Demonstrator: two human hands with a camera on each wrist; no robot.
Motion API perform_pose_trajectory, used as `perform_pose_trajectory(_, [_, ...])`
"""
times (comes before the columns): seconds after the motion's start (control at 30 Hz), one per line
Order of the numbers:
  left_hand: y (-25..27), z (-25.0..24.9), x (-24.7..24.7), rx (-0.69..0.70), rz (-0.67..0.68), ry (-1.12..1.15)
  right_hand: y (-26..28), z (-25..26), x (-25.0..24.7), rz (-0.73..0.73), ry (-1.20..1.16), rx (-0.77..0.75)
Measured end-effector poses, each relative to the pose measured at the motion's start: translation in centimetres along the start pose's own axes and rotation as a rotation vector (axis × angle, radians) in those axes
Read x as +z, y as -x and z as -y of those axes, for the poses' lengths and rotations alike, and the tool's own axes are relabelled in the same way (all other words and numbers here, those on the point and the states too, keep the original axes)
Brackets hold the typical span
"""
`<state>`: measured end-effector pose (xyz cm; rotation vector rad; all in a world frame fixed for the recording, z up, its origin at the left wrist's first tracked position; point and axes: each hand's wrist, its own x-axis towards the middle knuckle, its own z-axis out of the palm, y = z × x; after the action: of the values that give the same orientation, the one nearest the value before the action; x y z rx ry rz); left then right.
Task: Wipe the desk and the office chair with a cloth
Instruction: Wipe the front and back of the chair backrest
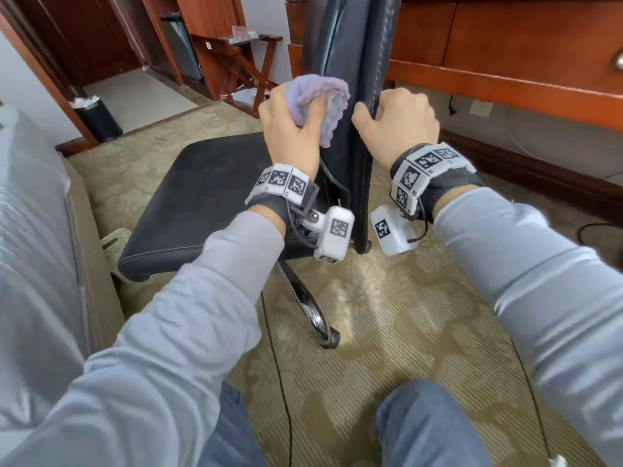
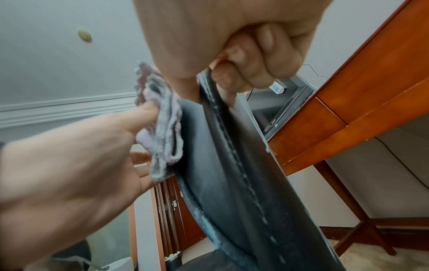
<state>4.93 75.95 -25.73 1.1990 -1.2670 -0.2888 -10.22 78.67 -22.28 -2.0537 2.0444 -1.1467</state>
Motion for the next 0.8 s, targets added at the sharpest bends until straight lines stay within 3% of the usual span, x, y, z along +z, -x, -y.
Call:
perform_pose_trajectory(0.1, [-0.7, -0.1, 0.6, -0.055, -0.043, -0.085, 0.0, -0.1, -0.1, 0.001, 0.0, 0.0])
perform_pose_trajectory(0.2, [2.0, 1.3, 1.1, -0.11, -0.117, -0.084, -0.1, -0.2, -0.1, -0.01, 0.011, 0.004])
perform_pose_trajectory(0.33, [8.7, 5.4, 3.0, -0.422, 0.031, -0.081, -0.3, -0.2, -0.1, -0.013, 0.031, -0.01])
perform_pose_trajectory(0.43, [10.6, 5.8, 4.2, -0.598, 0.001, 0.051, -0.5, -0.3, 0.2, -0.017, 0.02, 0.01])
perform_pose_trajectory(0.67, [5.1, 3.9, 1.7, -0.346, -0.05, 0.018, -0.9, -0.6, 0.4, -0.022, 0.008, 0.019])
perform_pose_trajectory(0.8, [5.6, 4.2, 2.5, -0.356, -0.089, 0.028, -0.8, -0.8, 0.5, -0.022, 0.028, 0.016])
